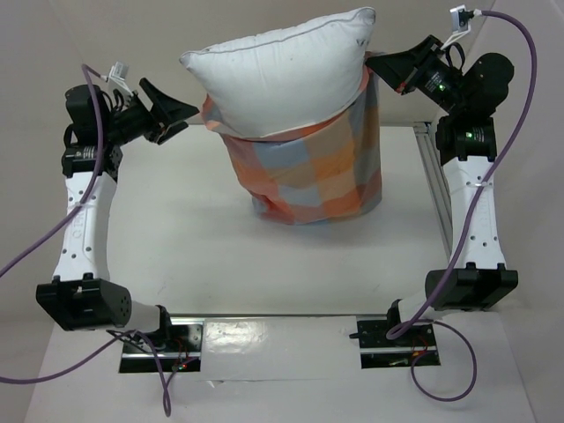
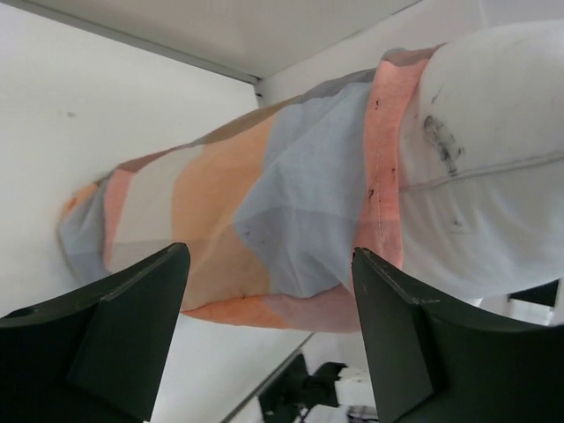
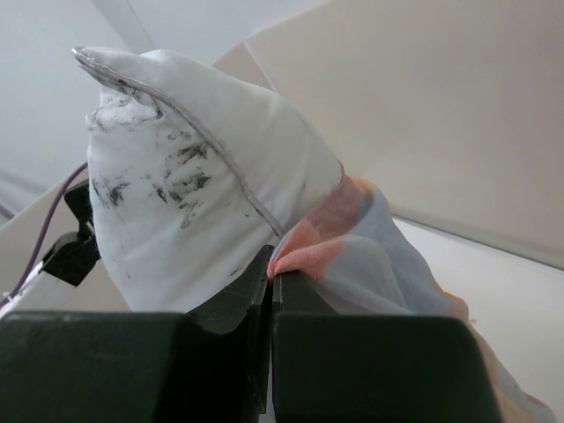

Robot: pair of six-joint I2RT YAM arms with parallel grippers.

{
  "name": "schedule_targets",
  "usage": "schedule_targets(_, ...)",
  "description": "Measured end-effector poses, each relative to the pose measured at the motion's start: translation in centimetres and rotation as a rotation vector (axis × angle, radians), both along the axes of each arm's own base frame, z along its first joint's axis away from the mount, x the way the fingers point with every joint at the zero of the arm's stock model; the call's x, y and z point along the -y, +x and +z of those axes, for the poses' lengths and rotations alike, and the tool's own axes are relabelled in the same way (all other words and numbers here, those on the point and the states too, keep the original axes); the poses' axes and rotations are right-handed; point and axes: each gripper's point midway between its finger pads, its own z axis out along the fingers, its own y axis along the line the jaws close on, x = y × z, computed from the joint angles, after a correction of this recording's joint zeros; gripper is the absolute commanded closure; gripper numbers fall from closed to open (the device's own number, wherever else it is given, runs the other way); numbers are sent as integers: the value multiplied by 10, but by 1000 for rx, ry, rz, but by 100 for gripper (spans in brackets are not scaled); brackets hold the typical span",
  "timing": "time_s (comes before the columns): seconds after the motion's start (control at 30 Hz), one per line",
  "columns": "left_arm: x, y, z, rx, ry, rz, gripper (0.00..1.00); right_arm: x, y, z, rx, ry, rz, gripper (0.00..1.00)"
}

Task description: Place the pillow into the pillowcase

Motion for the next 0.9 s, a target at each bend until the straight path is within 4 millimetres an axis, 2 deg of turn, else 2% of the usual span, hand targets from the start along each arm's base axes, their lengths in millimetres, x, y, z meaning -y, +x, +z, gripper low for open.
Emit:
schedule_targets(0.17, -5, -11, 11, 50, 61, 47, 9, -4, -2, 1, 4, -1, 9, 100)
schedule_targets(0.33, -1, -22, 29, 115, 86, 51, 11, -9, -5, 3, 6, -1, 22, 100)
schedule_targets(0.6, 27, -27, 53, 200, 185, 27, 17, -16, -9, 5, 0, -1, 40, 100)
schedule_targets(0.77, 29, -20, 48, 190, 253, 69, 27, -18, -10, 5, -2, -2, 43, 100)
schedule_targets(0.9, 27, -10, 32, 148, 306, 103, 31, -17, -9, 5, -5, -1, 38, 100)
